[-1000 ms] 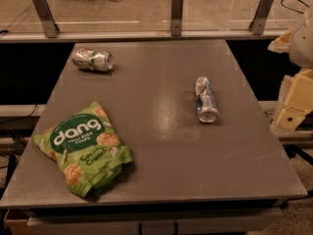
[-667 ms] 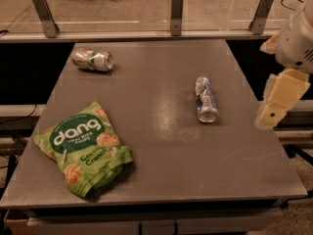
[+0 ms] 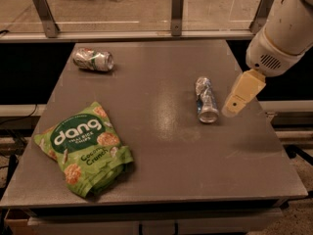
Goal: Pick redbull can
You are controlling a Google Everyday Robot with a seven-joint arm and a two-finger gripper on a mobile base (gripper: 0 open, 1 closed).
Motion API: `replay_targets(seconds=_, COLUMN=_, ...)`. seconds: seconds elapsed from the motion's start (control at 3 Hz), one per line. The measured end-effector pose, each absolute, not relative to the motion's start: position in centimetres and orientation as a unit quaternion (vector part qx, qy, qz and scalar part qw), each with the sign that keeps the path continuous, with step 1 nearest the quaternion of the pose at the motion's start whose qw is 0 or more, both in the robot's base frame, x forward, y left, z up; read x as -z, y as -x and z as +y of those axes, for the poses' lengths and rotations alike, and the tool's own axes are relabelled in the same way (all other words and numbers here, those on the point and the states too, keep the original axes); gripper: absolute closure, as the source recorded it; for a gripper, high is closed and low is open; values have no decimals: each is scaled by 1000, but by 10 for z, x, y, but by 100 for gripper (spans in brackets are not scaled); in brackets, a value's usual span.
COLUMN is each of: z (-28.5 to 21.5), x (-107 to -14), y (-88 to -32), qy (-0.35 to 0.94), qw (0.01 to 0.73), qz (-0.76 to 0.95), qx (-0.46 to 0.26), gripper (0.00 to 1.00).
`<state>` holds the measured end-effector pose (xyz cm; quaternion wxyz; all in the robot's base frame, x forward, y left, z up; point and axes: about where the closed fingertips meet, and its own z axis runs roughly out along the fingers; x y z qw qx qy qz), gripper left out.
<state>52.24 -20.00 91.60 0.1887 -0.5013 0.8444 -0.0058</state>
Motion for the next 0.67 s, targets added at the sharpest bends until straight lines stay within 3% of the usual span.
replay_targets(seconds=0.67, z=-173, x=-882, y=-564, qy=414, qw=193, qz=889, qx=-32, gripper=0)
